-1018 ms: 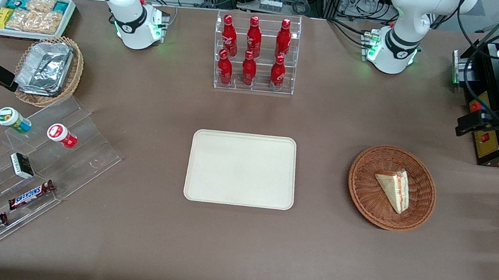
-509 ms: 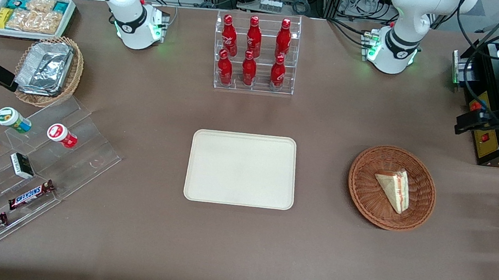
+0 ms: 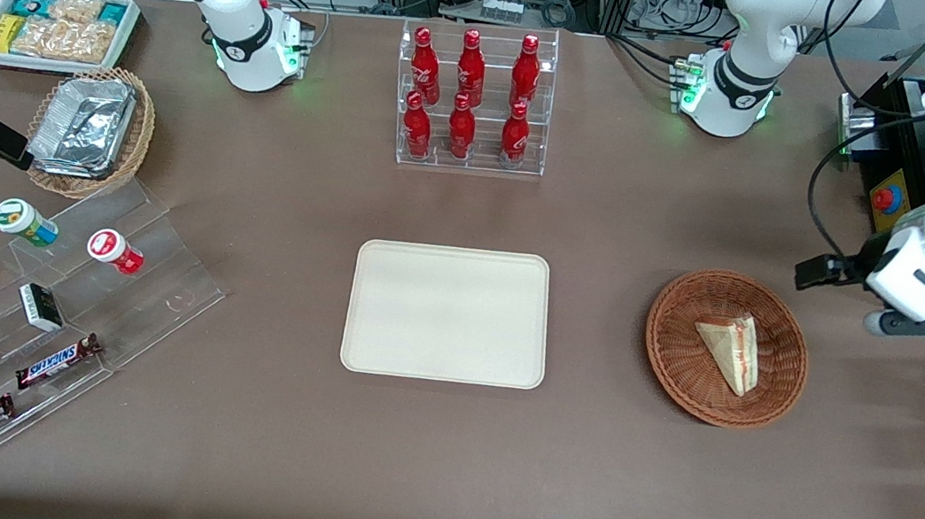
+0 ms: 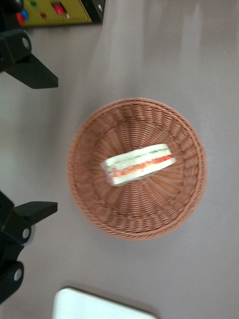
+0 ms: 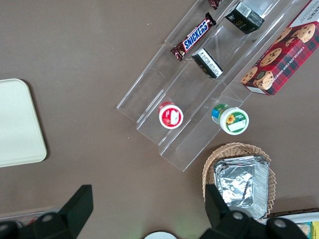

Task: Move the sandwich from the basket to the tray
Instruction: 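Move the left gripper over the sandwich in the wicker basket and lower it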

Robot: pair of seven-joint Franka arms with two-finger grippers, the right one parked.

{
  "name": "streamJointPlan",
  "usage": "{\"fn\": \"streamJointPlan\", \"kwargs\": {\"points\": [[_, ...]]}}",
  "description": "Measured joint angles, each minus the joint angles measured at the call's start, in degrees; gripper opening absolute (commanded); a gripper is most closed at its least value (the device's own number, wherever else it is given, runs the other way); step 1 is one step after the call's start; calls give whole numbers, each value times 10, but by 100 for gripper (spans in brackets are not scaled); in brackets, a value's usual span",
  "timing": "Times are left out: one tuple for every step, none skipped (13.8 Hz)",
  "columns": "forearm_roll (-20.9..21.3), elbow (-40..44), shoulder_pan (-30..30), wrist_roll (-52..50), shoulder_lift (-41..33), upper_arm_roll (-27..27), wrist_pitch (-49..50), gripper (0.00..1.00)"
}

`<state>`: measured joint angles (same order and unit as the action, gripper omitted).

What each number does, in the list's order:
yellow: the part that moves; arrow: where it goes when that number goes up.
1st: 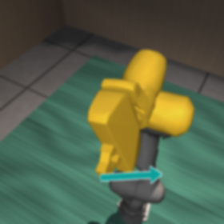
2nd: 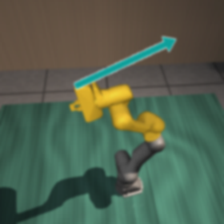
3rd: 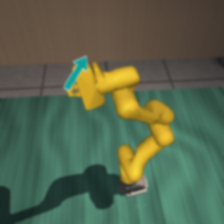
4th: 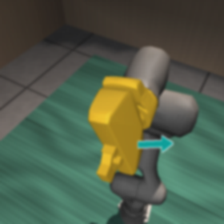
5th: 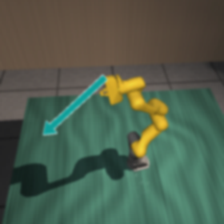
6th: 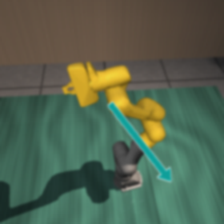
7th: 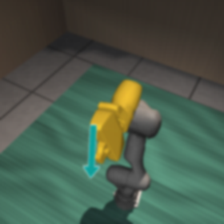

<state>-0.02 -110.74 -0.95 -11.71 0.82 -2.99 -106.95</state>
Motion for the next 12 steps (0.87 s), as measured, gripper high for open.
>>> {"fn": "streamJointPlan", "kwargs": {"points": [[0,-23,0,-18,0,0,-35,100],[0,-42,0,-37,1,-1,-65,100],[0,-58,0,-57,1,-1,-90,100],[0,-71,0,-80,2,-2,-112,100],[0,-83,1,-106,3,-2,-131,100],[0,-91,2,-131,7,-3,-147,100],[0,-96,5,-146,12,-5,-157,100],[0,-100,8,-156,20,-6,-169,100],[0,-106,10,-160,28,-8,-182,100],[0,-113,14,-161,37,-8,-196,100],[0,-124,18,-162,47,-8,-216,100],[0,-136,20,-162,56,-8,-238,100]]}}
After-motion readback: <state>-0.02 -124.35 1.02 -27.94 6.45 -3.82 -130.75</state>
